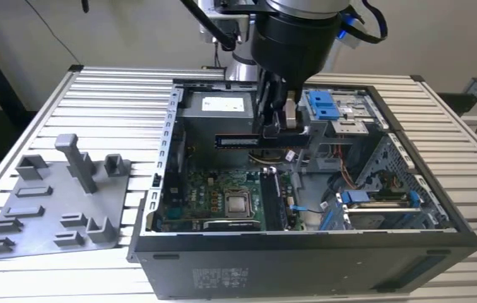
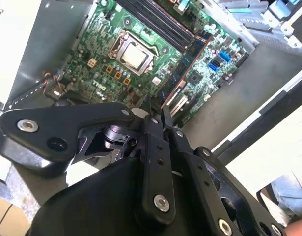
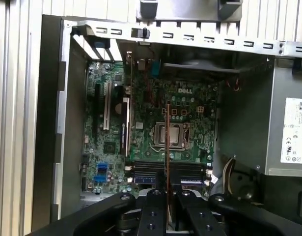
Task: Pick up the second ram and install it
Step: 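Pick up the second ram and move it above second insertion slot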
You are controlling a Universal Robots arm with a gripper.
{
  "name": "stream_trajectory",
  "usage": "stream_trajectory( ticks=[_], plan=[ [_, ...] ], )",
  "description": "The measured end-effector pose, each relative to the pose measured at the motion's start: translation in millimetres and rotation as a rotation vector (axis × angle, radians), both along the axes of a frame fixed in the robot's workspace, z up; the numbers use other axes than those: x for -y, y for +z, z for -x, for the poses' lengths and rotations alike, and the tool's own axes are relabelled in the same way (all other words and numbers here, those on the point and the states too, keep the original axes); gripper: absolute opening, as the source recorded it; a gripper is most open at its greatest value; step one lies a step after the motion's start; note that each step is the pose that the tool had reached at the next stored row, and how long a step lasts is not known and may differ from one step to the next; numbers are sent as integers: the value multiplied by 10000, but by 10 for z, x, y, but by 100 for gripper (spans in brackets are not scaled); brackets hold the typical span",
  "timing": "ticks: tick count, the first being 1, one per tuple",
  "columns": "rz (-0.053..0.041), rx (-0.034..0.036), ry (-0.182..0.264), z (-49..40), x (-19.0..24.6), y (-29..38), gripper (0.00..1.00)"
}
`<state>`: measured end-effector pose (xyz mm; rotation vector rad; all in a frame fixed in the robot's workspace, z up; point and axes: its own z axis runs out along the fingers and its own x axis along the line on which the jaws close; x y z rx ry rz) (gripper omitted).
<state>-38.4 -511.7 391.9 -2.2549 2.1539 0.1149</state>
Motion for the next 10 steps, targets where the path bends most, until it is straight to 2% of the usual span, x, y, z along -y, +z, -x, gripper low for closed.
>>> stream_trajectory(
  ticks=[10],
  plan=[
    [0,0,1,-219,0,0,14]
  ],
)
